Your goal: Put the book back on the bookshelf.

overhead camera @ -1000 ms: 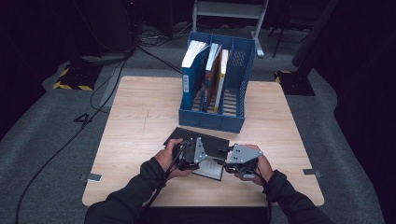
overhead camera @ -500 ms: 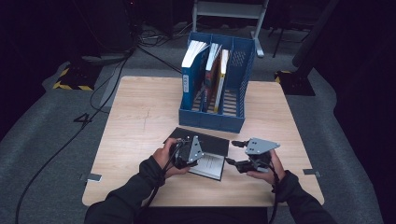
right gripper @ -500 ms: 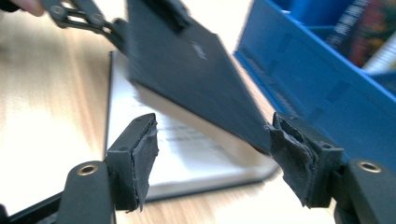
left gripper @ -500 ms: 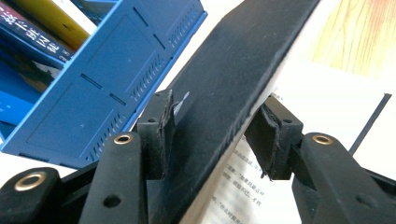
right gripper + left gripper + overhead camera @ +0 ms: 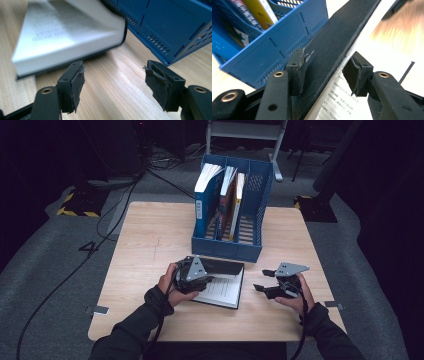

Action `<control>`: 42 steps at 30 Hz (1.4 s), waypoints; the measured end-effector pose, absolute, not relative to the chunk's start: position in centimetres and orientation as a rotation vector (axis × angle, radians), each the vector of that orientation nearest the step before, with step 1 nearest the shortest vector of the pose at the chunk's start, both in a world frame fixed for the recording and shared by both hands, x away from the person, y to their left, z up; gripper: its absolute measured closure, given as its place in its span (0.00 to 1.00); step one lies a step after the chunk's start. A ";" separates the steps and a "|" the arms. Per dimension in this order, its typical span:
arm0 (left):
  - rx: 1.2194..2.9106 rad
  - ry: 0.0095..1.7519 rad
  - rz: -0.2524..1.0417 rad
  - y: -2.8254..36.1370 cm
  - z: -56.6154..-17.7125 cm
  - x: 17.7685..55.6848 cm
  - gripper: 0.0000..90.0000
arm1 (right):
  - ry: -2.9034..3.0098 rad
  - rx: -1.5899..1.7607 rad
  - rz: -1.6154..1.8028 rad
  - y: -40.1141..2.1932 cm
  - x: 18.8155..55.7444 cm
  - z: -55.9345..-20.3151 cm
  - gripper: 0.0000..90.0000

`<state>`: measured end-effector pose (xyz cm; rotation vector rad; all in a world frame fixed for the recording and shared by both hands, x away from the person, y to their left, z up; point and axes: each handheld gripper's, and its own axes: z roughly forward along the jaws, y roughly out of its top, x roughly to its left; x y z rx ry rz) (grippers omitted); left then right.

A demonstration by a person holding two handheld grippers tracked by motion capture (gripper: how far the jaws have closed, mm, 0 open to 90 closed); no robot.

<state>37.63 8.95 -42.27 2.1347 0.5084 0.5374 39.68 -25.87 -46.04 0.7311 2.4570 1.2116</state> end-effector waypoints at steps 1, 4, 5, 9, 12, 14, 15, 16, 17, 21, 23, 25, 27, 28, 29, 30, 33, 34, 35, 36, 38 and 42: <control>2.122 0.520 0.529 9.2 -42.2 37.7 0.60 | 2.459 0.734 1.211 -25.8 39.7 -46.1 0.36; 2.093 0.541 0.508 9.7 -42.1 37.9 0.60 | 2.472 0.740 1.206 -25.5 39.8 -46.4 0.36; 2.086 0.546 0.501 9.9 -42.1 38.0 0.60 | 2.481 0.743 1.204 -25.4 39.9 -46.6 0.35; 2.065 0.562 0.486 10.3 -42.0 38.1 0.60 | 2.506 0.732 1.190 -24.6 40.0 -47.0 0.35; 2.043 0.576 0.470 10.7 -41.9 38.3 0.60 | 2.536 0.721 1.167 -23.6 40.2 -47.7 0.33; 2.029 0.587 0.454 11.0 -41.8 38.4 0.60 | 2.548 0.706 1.166 -22.9 40.4 -48.1 0.33; 2.029 0.587 0.454 11.0 -41.8 38.4 0.60 | 2.548 0.706 1.166 -22.9 40.4 -48.1 0.33; 2.023 0.590 0.450 11.2 -41.8 38.5 0.60 | 2.548 0.702 1.170 -22.4 40.4 -48.2 0.32; 2.012 0.597 0.442 11.3 -41.8 38.5 0.60 | 2.540 0.699 1.225 -21.8 40.5 -48.1 0.32; 1.997 0.606 0.433 11.5 -41.8 38.5 0.60 | 2.514 0.679 1.281 -20.9 40.5 -47.7 0.33; 1.979 0.615 0.422 11.9 -41.8 38.6 0.60 | 2.491 0.670 1.302 -21.0 40.4 -47.5 0.34; 1.952 0.630 0.402 12.1 -41.8 38.6 0.60 | 2.448 0.686 1.373 -21.5 40.3 -46.9 0.35; 1.937 0.636 0.391 12.2 -41.7 38.6 0.60 | 2.418 0.689 1.412 -21.8 40.1 -46.5 0.35; 1.935 0.635 0.389 12.1 -41.8 38.5 0.60 | 2.406 0.685 1.431 -21.9 40.0 -46.2 0.35; 1.937 0.633 0.390 12.0 -41.8 38.4 0.59 | 2.401 0.683 1.445 -21.9 40.0 -46.1 0.35; 1.937 0.631 0.389 12.0 -41.8 38.3 0.59 | 2.394 0.680 1.456 -21.9 39.9 -46.0 0.35; 1.934 0.630 0.389 11.9 -41.9 37.8 0.58 | 2.376 0.656 1.486 -21.7 39.6 -45.4 0.35; 1.932 0.631 0.389 11.9 -41.9 37.7 0.58 | 2.367 0.658 1.500 -21.6 39.5 -45.2 0.35; 1.930 0.636 0.388 12.1 -42.0 37.5 0.58 | 2.359 0.658 1.507 -21.6 39.5 -45.0 0.35; 1.935 0.633 0.394 12.2 -42.0 37.3 0.57 | 2.348 0.658 1.512 -21.4 39.4 -44.9 0.35; 1.940 0.630 0.413 12.3 -42.2 36.8 0.57 | 2.337 0.667 1.531 -21.3 39.5 -44.6 0.36; 1.951 0.639 0.443 12.3 -42.5 35.9 0.56 | 2.304 0.673 1.553 -20.9 39.5 -44.0 0.40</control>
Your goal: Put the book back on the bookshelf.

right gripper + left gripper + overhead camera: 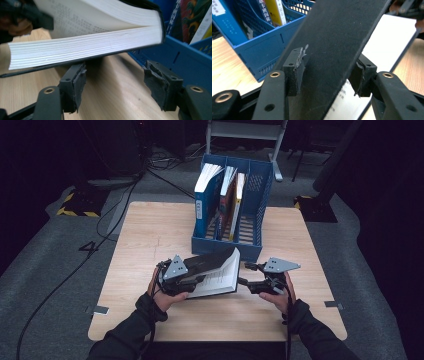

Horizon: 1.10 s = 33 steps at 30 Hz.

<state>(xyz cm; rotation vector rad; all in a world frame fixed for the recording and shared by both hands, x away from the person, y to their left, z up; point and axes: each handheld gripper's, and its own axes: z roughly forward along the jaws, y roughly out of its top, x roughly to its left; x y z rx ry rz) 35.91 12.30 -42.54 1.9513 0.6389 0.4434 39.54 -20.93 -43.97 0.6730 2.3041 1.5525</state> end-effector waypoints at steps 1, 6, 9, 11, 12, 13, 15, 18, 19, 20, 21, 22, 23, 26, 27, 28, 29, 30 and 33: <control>1.948 0.643 0.442 12.3 -42.6 35.7 0.55 | 2.303 0.671 1.563 -20.8 39.6 -43.8 0.40; 1.939 0.658 0.451 13.1 -42.7 35.2 0.55 | 2.289 0.605 1.587 -19.8 39.6 -42.5 0.42; 1.939 0.660 0.456 13.5 -42.8 34.9 0.55 | 2.297 0.550 1.593 -19.0 39.5 -41.8 0.42; 1.949 0.660 0.465 13.7 -42.9 34.6 0.54 | 2.303 0.516 1.597 -18.5 39.4 -41.4 0.42; 1.951 0.662 0.456 13.7 -43.0 34.6 0.53 | 2.310 0.502 1.604 -18.2 39.3 -41.3 0.42; 1.963 0.655 0.455 13.8 -43.0 34.5 0.52 | 2.316 0.490 1.608 -17.9 39.3 -41.1 0.42; 1.973 0.656 0.467 13.8 -43.2 34.4 0.52 | 2.330 0.468 1.611 -17.5 39.2 -40.9 0.42; 1.979 0.661 0.458 13.8 -43.2 34.4 0.51 | 2.352 0.459 1.610 -17.2 39.3 -40.9 0.42; 1.982 0.660 0.444 13.8 -43.1 34.6 0.50 | 2.354 0.454 1.599 -17.1 39.3 -40.7 0.42; 1.982 0.660 0.444 13.8 -43.1 34.6 0.51 | 2.352 0.455 1.596 -17.1 39.3 -40.7 0.42; 1.998 0.647 0.438 13.8 -43.0 34.7 0.51 | 2.350 0.456 1.595 -17.1 39.3 -40.7 0.42; 2.004 0.635 0.434 13.8 -43.0 34.7 0.52 | 2.348 0.458 1.596 -17.1 39.3 -40.7 0.42; 2.004 0.635 0.434 13.8 -43.0 34.7 0.52 | 2.348 0.458 1.596 -17.1 39.3 -40.7 0.42; 2.002 0.618 0.411 13.7 -43.0 35.0 0.52 | 2.348 0.454 1.592 -17.2 39.2 -40.7 0.42; 1.996 0.615 0.406 13.6 -43.0 35.0 0.52 | 2.348 0.451 1.591 -17.3 39.2 -40.6 0.42; 1.993 0.610 0.395 13.5 -43.0 35.1 0.52 | 2.340 0.451 1.589 -17.4 39.1 -40.5 0.42; 1.987 0.605 0.387 13.4 -43.0 35.2 0.52 | 2.336 0.453 1.594 -17.6 39.0 -40.4 0.42; 1.983 0.596 0.374 13.2 -43.0 35.2 0.53 | 2.331 0.451 1.601 -17.8 39.0 -40.3 0.42; 1.970 0.558 0.329 12.6 -43.0 35.5 0.53 | 2.311 0.440 1.607 -18.4 38.5 -39.7 0.42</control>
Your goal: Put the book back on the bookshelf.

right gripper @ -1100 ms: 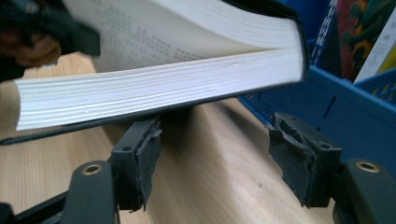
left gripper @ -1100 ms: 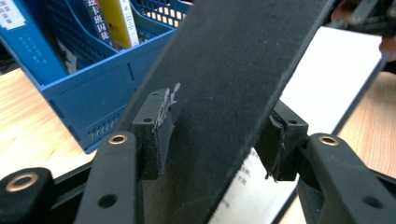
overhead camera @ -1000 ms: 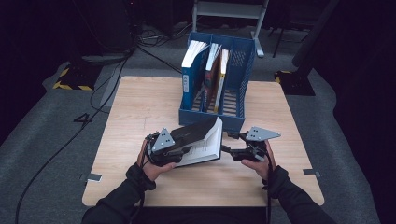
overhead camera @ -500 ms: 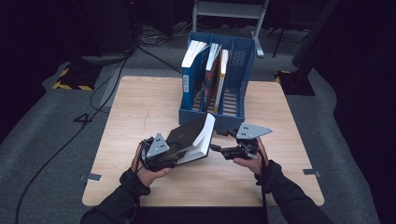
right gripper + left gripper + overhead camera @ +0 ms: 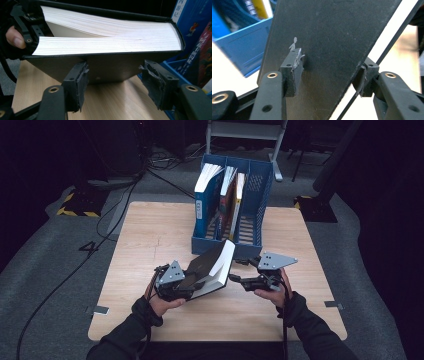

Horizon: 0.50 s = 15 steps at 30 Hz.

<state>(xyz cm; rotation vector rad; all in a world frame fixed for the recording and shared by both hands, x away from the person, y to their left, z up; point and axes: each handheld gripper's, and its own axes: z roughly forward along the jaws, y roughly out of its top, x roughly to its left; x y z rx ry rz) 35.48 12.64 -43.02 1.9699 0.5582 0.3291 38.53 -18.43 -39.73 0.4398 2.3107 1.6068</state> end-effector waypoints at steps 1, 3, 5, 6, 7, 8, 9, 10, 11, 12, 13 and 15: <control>1.970 0.541 0.324 12.4 -43.0 35.5 0.54 | 2.306 0.433 1.607 -18.6 38.4 -39.5 0.42; 1.964 0.515 0.290 11.8 -43.0 35.7 0.55 | 2.301 0.420 1.609 -19.1 38.2 -39.0 0.42; 1.961 0.482 0.269 11.3 -43.0 36.0 0.55 | 2.287 0.408 1.606 -19.6 37.9 -38.6 0.42; 1.961 0.475 0.263 10.9 -42.9 36.1 0.56 | 2.281 0.401 1.603 -19.8 37.8 -38.4 0.42; 1.967 0.456 0.250 10.6 -42.9 36.3 0.56 | 2.277 0.400 1.602 -20.0 37.7 -38.3 0.42; 1.964 0.454 0.242 10.4 -42.9 36.4 0.56 | 2.276 0.399 1.600 -20.2 37.5 -38.2 0.42; 1.957 0.453 0.239 10.1 -43.0 36.6 0.56 | 2.276 0.397 1.590 -20.3 37.4 -38.1 0.42; 1.957 0.453 0.239 10.1 -43.0 36.6 0.56 | 2.274 0.391 1.575 -20.4 37.2 -37.9 0.42; 1.951 0.449 0.237 9.9 -43.0 36.9 0.56 | 2.273 0.393 1.565 -20.4 37.0 -37.9 0.42; 1.954 0.448 0.241 9.8 -42.9 37.1 0.56 | 2.273 0.399 1.562 -20.4 37.0 -37.8 0.42; 1.954 0.441 0.244 9.7 -42.9 37.2 0.56 | 2.271 0.405 1.566 -20.4 36.9 -37.8 0.42; 1.956 0.441 0.253 9.5 -42.8 37.4 0.56 | 2.274 0.411 1.574 -20.2 37.0 -38.0 0.42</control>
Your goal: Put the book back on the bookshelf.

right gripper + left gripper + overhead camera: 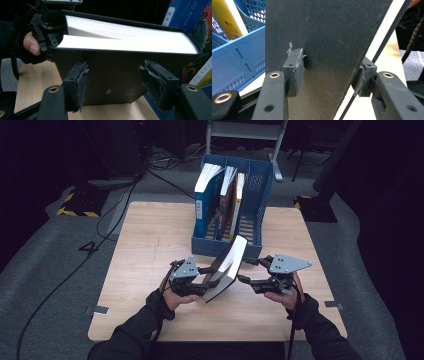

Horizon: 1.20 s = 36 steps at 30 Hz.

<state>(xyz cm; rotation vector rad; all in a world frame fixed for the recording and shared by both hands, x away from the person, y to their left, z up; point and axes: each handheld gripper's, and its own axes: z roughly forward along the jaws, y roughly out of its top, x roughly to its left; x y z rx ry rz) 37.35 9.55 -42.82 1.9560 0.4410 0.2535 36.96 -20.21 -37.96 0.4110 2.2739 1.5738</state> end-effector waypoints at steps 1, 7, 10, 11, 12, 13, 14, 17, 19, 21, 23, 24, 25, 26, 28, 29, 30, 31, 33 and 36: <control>1.956 0.441 0.253 9.5 -42.8 37.4 0.56 | 2.274 0.411 1.574 -20.2 37.0 -38.0 0.42; 1.967 0.457 0.291 10.0 -42.7 37.1 0.55 | 2.271 0.413 1.551 -19.2 37.0 -38.1 0.39; 1.963 0.455 0.314 10.2 -42.4 36.9 0.52 | 2.264 0.411 1.547 -18.8 36.9 -38.1 0.39; 1.967 0.454 0.344 10.3 -42.1 36.6 0.48 | 2.259 0.411 1.546 -18.6 36.9 -38.1 0.39; 1.967 0.454 0.344 10.3 -42.1 36.6 0.47 | 2.259 0.411 1.546 -18.6 36.9 -38.1 0.39; 1.970 0.453 0.350 10.4 -42.0 36.5 0.47 | 2.262 0.406 1.552 -18.5 36.9 -38.1 0.39; 1.978 0.452 0.359 10.5 -42.0 36.3 0.43 | 2.260 0.406 1.549 -18.4 36.9 -38.2 0.39; 1.994 0.442 0.362 10.7 -41.8 35.6 0.37 | 2.264 0.408 1.555 -18.3 37.0 -38.2 0.39; 2.026 0.414 0.372 10.4 -41.9 35.0 0.32 | 2.262 0.409 1.555 -18.3 37.1 -38.2 0.39; 2.041 0.413 0.365 9.7 -42.2 34.5 0.28 | 2.265 0.407 1.555 -18.1 37.1 -38.3 0.39; 2.069 0.434 0.405 8.8 -42.8 34.2 0.20 | 2.267 0.394 1.552 -17.7 37.1 -38.3 0.39; 2.069 0.434 0.405 8.8 -42.8 34.2 0.18 | 2.268 0.393 1.548 -17.6 37.1 -38.3 0.39; 2.054 0.468 0.431 8.4 -43.0 34.1 0.18 | 2.268 0.392 1.546 -17.5 37.1 -38.4 0.39; 2.054 0.468 0.431 8.4 -43.0 34.1 0.18 | 2.268 0.392 1.549 -17.4 37.1 -38.4 0.38; 2.014 0.527 0.449 8.0 -43.6 34.2 0.18 | 2.268 0.395 1.554 -17.3 37.2 -38.4 0.38; 2.013 0.546 0.465 7.7 -43.8 34.1 0.18 | 2.268 0.398 1.551 -17.3 37.3 -38.4 0.37; 2.013 0.562 0.484 7.4 -44.0 34.1 0.17 | 2.265 0.399 1.548 -17.2 37.3 -38.5 0.37; 2.009 0.580 0.519 7.0 -44.2 34.2 0.17 | 2.265 0.401 1.546 -17.1 37.4 -38.5 0.35; 1.997 0.612 0.557 6.5 -44.5 34.3 0.17 | 2.258 0.411 1.544 -17.0 37.5 -38.6 0.34; 1.951 0.678 0.591 5.9 -45.0 34.8 0.21 | 2.255 0.419 1.546 -16.9 37.7 -38.7 0.33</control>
